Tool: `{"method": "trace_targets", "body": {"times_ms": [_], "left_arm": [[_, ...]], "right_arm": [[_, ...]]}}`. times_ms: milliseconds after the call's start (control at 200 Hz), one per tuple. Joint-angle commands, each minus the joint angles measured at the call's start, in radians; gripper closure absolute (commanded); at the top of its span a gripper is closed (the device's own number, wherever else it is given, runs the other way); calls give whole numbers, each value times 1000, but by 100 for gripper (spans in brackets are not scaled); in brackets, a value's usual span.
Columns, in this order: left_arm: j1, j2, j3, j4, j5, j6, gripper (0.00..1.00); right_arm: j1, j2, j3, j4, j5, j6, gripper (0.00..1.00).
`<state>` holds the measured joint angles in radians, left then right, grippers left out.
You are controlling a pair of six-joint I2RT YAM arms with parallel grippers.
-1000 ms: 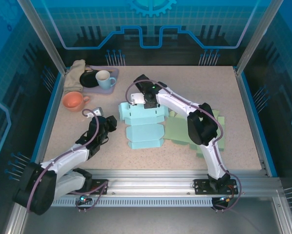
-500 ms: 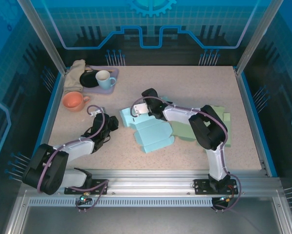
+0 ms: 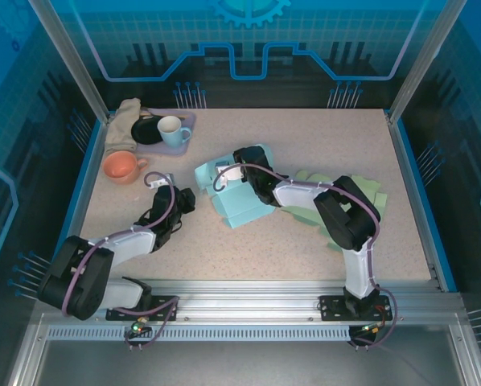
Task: Fold the paper box
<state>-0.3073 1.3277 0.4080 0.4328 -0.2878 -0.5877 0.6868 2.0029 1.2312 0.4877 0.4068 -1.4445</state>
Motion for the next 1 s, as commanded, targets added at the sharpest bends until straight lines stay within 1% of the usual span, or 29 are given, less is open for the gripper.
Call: {"method": "trace_targets", "body": {"times_ms": [0, 210, 365, 520, 700, 900, 995], "left_arm": [[9, 49, 48, 37, -54, 49, 68], [8, 117, 73, 101, -51, 65, 69], [8, 179, 90, 170, 22, 89, 70], [8, 232, 98, 232, 85, 116, 70], [8, 266, 101, 291, 136, 149, 70], [8, 295, 128, 282, 115, 166, 69], [8, 303, 144, 263, 103, 162, 66]], "right_arm": [[11, -7, -21, 112, -25, -40, 100], [-6, 19, -54, 166, -56, -77, 100], [-33, 21, -74, 178, -81, -57, 100], [-47, 44, -87, 235, -80, -73, 100], [-47, 34, -85, 194, -86, -64, 100], [-51, 22, -91, 183, -94, -57, 100], [-52, 22, -94, 187, -95, -57, 100]]}}
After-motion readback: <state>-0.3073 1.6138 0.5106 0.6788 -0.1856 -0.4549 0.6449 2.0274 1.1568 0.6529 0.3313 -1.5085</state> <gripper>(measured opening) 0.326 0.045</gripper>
